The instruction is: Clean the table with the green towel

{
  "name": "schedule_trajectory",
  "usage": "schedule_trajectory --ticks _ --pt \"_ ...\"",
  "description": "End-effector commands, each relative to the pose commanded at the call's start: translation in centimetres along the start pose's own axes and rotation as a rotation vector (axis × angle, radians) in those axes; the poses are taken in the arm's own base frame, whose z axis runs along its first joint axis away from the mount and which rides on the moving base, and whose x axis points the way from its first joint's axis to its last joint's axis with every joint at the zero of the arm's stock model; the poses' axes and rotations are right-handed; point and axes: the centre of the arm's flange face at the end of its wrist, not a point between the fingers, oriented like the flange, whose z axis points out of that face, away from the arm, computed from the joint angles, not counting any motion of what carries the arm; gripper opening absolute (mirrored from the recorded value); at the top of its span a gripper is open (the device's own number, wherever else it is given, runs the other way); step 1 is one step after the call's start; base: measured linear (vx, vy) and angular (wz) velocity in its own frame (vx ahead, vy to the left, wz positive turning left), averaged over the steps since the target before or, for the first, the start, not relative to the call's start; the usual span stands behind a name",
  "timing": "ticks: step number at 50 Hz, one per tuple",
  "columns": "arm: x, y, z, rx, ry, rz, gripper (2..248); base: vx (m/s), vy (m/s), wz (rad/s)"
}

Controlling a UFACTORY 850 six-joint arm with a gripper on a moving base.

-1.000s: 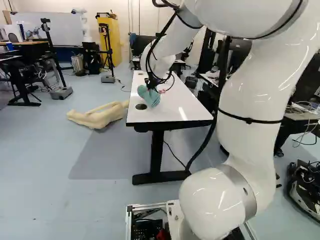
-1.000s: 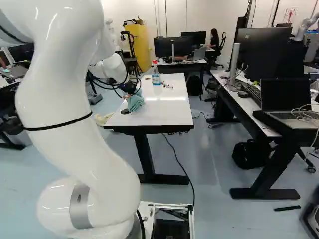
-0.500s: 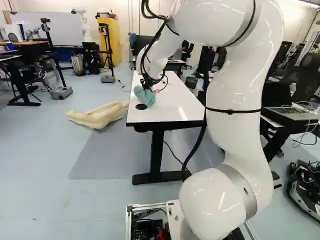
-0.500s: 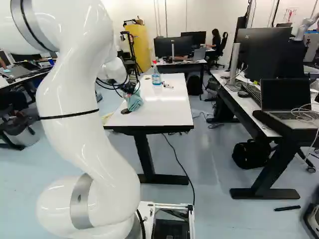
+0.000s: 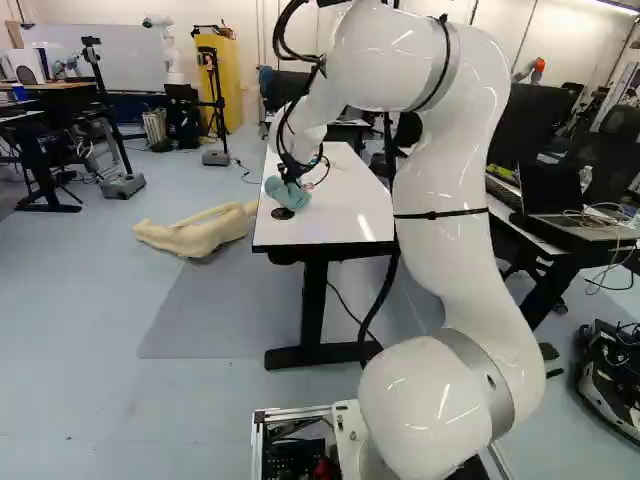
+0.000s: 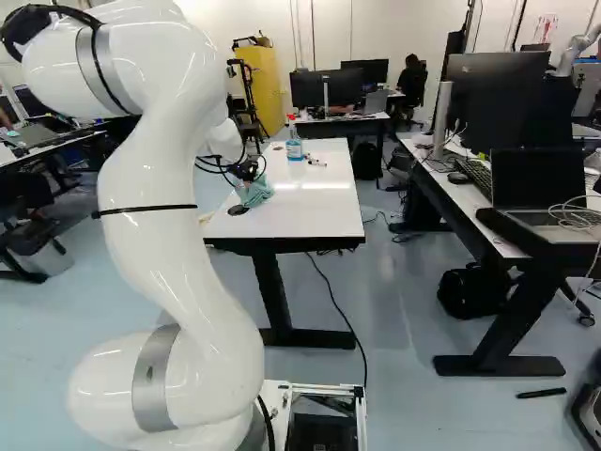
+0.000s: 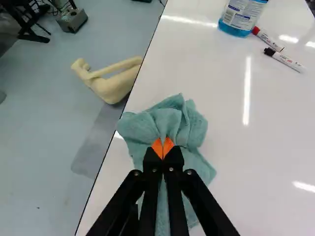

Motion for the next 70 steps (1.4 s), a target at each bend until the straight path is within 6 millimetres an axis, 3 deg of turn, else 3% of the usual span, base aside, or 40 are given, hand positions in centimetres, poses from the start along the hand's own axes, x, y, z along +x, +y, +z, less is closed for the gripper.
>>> schedule_trajectory --ticks 19,57,70 --pt "-1.3 0.0 2.2 0.000 -0.033 0.000 21 0.000 0.000 0.000" --pt "-1.4 0.0 2.2 0.000 -0.051 0.000 21 0.000 0.000 0.000" --pt "-0.4 0.4 3.4 -0.004 -0.036 0.004 21 0.000 0.000 0.000"
